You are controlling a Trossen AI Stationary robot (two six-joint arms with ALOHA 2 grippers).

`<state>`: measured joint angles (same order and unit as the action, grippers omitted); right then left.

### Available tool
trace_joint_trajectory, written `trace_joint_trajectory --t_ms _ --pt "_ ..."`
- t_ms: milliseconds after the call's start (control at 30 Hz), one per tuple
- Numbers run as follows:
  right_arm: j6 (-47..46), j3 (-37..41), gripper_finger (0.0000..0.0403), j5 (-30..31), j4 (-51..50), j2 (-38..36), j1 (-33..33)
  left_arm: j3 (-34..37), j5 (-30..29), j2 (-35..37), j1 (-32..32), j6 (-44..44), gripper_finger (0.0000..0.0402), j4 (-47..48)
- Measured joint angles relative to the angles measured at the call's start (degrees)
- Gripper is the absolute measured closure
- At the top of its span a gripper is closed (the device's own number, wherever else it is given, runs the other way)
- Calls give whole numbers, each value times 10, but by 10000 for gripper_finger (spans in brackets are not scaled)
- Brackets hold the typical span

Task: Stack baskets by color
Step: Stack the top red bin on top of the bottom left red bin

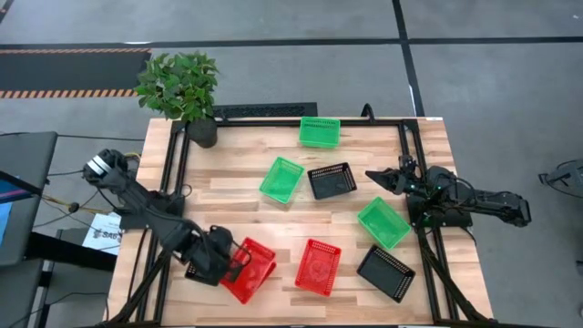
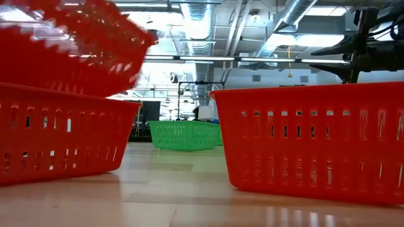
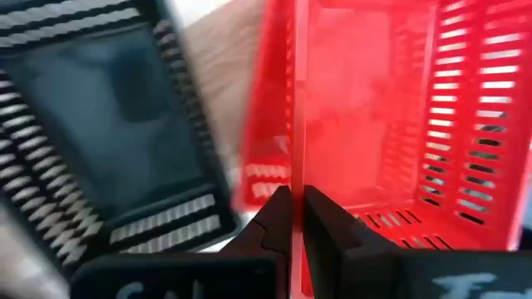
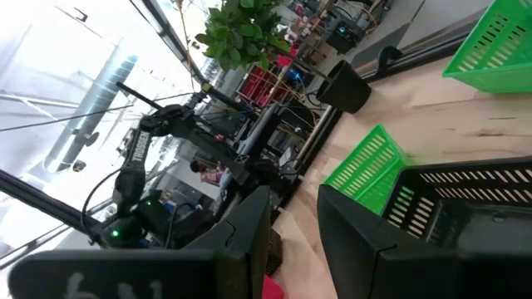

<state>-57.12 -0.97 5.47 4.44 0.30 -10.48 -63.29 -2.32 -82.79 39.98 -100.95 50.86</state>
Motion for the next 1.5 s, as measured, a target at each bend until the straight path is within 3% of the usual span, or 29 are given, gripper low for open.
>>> trace_joint_trajectory --t_ms 200,733,1000,1267,1500 --pt "0 0 278 0 -12 0 0 0 -12 -4 6 20 401 73" --pt "2 0 278 -1 -23 0 0 0 -42 -15 -17 -3 401 48" --pt "3 0 278 -1 -24 0 0 0 -22 -66 -13 -15 401 14" --pt "6 0 278 -1 -25 0 0 0 -43 -72 -16 -58 401 19" --pt "6 0 278 -1 -26 0 0 0 -19 -96 -23 -41 401 -11"
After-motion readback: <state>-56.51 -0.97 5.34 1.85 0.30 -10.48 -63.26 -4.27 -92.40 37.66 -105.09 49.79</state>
